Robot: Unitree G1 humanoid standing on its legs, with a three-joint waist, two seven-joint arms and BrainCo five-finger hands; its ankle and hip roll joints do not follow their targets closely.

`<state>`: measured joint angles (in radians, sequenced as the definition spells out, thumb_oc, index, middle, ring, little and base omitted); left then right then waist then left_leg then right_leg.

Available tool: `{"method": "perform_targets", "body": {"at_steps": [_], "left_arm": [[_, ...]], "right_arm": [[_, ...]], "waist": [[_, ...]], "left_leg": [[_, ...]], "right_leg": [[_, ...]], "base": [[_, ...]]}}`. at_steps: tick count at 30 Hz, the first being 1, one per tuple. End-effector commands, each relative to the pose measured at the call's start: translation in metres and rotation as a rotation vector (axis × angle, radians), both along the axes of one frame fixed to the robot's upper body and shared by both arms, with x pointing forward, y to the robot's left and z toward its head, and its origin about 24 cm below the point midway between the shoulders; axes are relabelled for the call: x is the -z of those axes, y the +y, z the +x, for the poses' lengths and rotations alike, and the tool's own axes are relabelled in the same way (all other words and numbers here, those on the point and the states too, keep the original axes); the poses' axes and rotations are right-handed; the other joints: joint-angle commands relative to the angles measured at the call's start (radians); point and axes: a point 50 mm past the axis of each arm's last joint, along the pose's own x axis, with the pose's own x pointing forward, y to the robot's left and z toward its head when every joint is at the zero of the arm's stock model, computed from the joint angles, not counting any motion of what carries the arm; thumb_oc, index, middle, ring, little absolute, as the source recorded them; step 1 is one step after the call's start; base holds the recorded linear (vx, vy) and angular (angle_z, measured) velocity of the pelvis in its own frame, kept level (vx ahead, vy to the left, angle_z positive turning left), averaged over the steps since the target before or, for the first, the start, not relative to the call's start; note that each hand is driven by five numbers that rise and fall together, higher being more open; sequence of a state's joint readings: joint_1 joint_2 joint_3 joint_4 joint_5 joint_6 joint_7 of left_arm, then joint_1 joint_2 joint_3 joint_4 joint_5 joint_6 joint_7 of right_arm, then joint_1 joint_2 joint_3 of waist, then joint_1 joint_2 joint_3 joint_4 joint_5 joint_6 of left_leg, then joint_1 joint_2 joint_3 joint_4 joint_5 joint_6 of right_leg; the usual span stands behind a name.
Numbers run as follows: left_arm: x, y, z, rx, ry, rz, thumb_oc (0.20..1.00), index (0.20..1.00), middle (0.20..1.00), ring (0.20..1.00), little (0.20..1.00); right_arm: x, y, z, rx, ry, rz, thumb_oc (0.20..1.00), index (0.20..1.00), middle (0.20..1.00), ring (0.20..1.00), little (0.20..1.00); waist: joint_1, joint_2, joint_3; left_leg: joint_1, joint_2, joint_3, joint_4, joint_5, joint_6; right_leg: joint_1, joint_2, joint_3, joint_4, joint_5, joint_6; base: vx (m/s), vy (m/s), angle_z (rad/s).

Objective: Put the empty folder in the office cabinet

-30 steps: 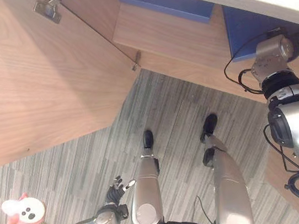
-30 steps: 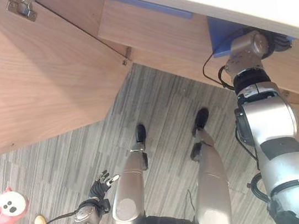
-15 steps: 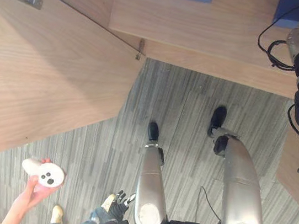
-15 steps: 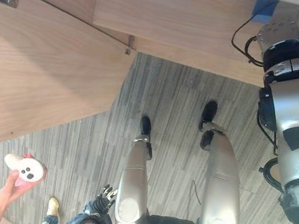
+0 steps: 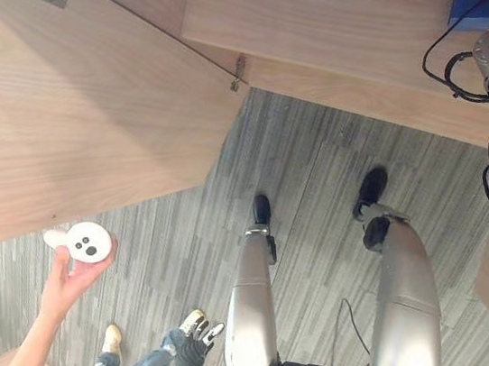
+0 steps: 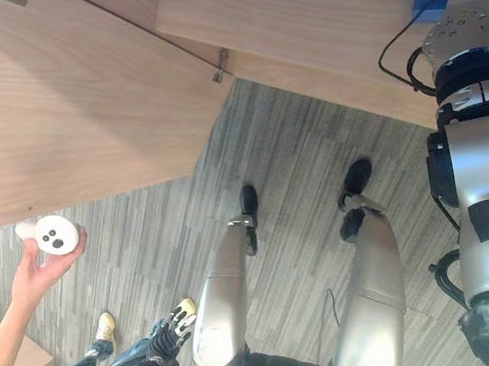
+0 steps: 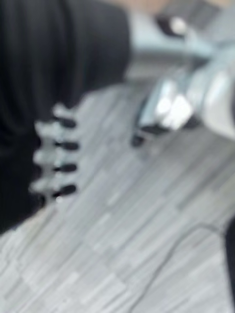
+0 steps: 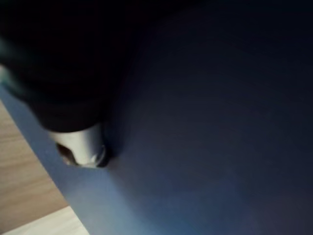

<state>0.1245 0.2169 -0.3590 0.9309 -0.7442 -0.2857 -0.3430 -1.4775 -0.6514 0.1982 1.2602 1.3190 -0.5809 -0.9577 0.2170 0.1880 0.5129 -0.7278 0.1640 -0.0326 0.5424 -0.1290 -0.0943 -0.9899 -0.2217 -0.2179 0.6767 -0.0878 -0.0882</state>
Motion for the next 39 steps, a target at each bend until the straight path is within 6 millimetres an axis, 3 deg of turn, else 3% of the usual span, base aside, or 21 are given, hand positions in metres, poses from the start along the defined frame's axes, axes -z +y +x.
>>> {"method": "perform_targets", "body": {"at_steps": [1, 7, 12, 20, 23, 25, 27, 29, 32, 34, 39], "left_arm": [[0.004, 0.029, -0.029, -0.050, 0.059, 0.036, 1.000, 1.000, 1.000, 1.000, 1.000], [0.006, 0.031, -0.038, -0.047, 0.071, 0.052, 1.000, 1.000, 1.000, 1.000, 1.000], [0.005, 0.028, -0.034, -0.035, 0.070, 0.039, 1.000, 1.000, 1.000, 1.000, 1.000], [0.006, 0.031, -0.037, -0.019, 0.064, 0.053, 1.000, 1.000, 1.000, 1.000, 1.000], [0.005, 0.032, -0.036, -0.022, 0.053, 0.047, 1.000, 1.000, 1.000, 1.000, 1.000], [0.005, 0.033, -0.035, -0.023, 0.050, 0.050, 1.000, 1.000, 1.000, 1.000, 1.000], [0.004, 0.036, -0.033, -0.025, 0.044, 0.057, 1.000, 1.000, 1.000, 1.000, 1.000], [0.005, 0.035, -0.033, -0.035, 0.039, 0.060, 1.000, 1.000, 1.000, 1.000, 1.000], [0.005, 0.034, -0.030, -0.025, 0.036, 0.075, 1.000, 1.000, 1.000, 1.000, 1.000], [0.004, 0.031, -0.024, -0.017, 0.030, 0.079, 1.000, 1.000, 1.000, 1.000, 1.000], [0.004, 0.027, -0.020, -0.016, 0.018, 0.086, 1.000, 1.000, 1.000, 1.000, 1.000]], "right_arm": [[-0.028, -0.017, -0.014, 0.035, -0.077, -0.166, 1.000, 1.000, 1.000, 1.000, 1.000], [-0.024, -0.013, -0.005, -0.061, -0.096, -0.193, 1.000, 1.000, 1.000, 1.000, 1.000], [-0.034, 0.004, 0.007, -0.194, -0.012, -0.401, 1.000, 1.000, 1.000, 1.000, 1.000], [-0.016, 0.008, 0.019, -0.323, 0.139, -0.498, 1.000, 1.000, 1.000, 1.000, 1.000], [0.014, 0.012, 0.031, -0.497, 0.280, -0.494, 1.000, 1.000, 1.000, 1.000, 1.000], [0.023, 0.013, 0.034, -0.579, 0.322, -0.526, 1.000, 1.000, 1.000, 1.000, 1.000], [0.034, 0.010, 0.034, -0.579, 0.383, -0.545, 1.000, 1.000, 1.000, 1.000, 1.000], [0.072, -0.010, 0.025, -0.492, 0.434, -0.315, 1.000, 1.000, 1.000, 1.000, 1.000], [0.081, -0.008, 0.027, -0.538, 0.545, -0.420, 1.000, 1.000, 1.000, 1.000, 1.000], [0.090, 0.001, 0.029, -0.533, 0.602, -0.396, 1.000, 1.000, 1.000, 1.000, 1.000], [0.111, 0.000, 0.027, -0.546, 0.680, -0.384, 1.000, 1.000, 1.000, 1.000, 1.000]], "waist": [[-0.016, 0.027, 0.007], [-0.014, 0.027, 0.007], [-0.013, 0.032, 0.007], [-0.016, 0.021, 0.007], [-0.016, 0.009, 0.007], [-0.017, 0.006, 0.007], [-0.019, -0.002, 0.007], [-0.029, -0.012, 0.007], [-0.025, -0.017, 0.007], [-0.025, -0.018, 0.007], [-0.029, -0.026, 0.007]], "left_leg": [[-0.141, 0.019, -0.013, 0.199, 0.082, 0.004], [-0.154, 0.018, -0.006, 0.236, 0.056, 0.008], [-0.148, 0.008, 0.000, 0.252, 0.054, 0.008], [-0.142, 0.008, 0.008, 0.245, 0.050, 0.006], [-0.143, 0.011, 0.012, 0.237, 0.040, 0.009], [-0.144, 0.011, 0.014, 0.235, 0.039, 0.010], [-0.145, 0.013, 0.015, 0.234, 0.033, 0.011], [-0.132, 0.020, 0.025, 0.223, 0.023, 0.020], [-0.119, 0.015, 0.027, 0.210, 0.013, 0.023], [-0.108, 0.013, 0.029, 0.197, 0.018, 0.023], [-0.087, 0.013, 0.035, 0.174, 0.014, 0.027]], "right_leg": [[0.078, -0.014, 0.043, 0.127, -0.225, 0.020], [0.076, -0.016, 0.045, 0.141, -0.232, 0.021], [0.084, -0.021, 0.047, 0.131, -0.226, 0.021], [0.104, -0.018, 0.043, 0.079, -0.201, 0.025], [0.117, -0.013, 0.036, 0.045, -0.187, 0.028], [0.118, -0.011, 0.034, 0.037, -0.182, 0.028], [0.122, -0.007, 0.031, 0.026, -0.175, 0.029], [0.144, -0.005, 0.023, -0.001, -0.161, 0.036], [0.164, -0.008, 0.018, -0.030, -0.145, 0.043], [0.177, -0.006, 0.018, -0.052, -0.133, 0.047], [0.201, -0.004, 0.011, -0.085, -0.119, 0.053]], "base": [[0.00, 0.000, 0.00], [0.01, 0.002, -0.02], [0.00, 0.041, -0.03], [-0.02, 0.047, -0.10], [-0.05, 0.024, 0.21], [-0.03, 0.005, -0.06], [-0.06, -0.002, -0.20], [-0.08, 0.013, 0.18], [-0.04, -0.005, 0.00], [-0.06, 0.010, -0.12], [-0.06, 0.011, -0.03]]}}
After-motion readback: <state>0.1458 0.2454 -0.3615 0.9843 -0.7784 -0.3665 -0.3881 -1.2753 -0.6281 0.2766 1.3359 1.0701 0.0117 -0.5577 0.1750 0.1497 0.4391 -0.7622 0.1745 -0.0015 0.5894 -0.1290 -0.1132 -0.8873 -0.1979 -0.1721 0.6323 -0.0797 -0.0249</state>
